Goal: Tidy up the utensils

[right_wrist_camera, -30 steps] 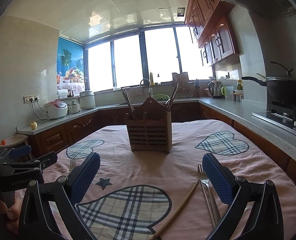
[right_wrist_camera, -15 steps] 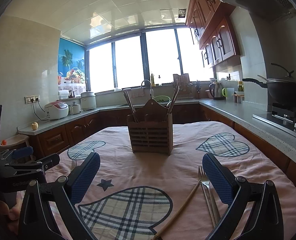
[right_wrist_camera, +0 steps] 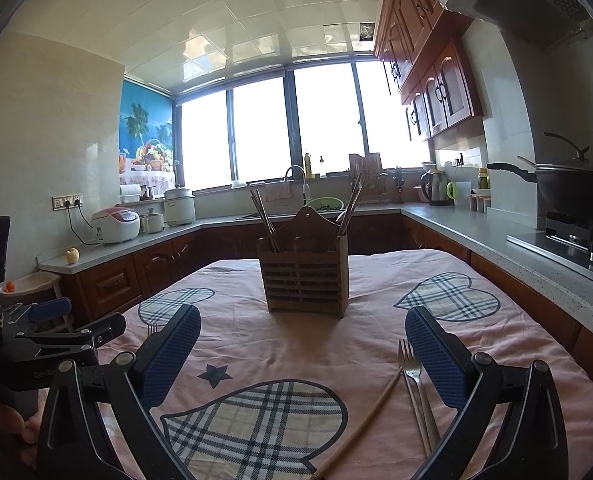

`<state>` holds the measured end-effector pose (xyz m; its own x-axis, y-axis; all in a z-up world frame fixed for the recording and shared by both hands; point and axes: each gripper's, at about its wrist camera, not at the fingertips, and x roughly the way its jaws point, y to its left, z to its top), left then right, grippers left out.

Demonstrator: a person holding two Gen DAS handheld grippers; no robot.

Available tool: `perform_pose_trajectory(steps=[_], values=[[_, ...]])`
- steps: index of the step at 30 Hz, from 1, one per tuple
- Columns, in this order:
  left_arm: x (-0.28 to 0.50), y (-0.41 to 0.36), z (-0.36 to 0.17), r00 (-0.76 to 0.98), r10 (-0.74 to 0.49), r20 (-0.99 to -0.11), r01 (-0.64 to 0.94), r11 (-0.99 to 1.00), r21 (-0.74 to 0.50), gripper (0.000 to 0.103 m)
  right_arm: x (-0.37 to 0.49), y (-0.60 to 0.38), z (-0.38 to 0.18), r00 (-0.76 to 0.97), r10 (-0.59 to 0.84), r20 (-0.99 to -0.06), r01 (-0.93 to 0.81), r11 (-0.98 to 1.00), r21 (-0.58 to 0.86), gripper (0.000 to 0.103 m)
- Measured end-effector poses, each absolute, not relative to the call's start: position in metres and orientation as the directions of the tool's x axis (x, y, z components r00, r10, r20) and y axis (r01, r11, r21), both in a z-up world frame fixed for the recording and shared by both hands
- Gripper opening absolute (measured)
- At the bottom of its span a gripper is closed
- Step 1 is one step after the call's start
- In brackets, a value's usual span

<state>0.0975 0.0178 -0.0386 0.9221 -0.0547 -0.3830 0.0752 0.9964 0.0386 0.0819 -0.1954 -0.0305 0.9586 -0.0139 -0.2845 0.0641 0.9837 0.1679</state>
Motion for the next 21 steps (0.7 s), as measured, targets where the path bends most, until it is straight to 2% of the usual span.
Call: perform_pose_trajectory(steps=[21], values=[[0.093, 0.0102, -0.0348, 0.924, -0.06, -0.378, 0.081, 0.996, 0.04, 0.102, 0.0806, -0.1959, -0.0263, 0.961, -0.005, -0.275, 0.053, 0.984, 0.168, 0.103]])
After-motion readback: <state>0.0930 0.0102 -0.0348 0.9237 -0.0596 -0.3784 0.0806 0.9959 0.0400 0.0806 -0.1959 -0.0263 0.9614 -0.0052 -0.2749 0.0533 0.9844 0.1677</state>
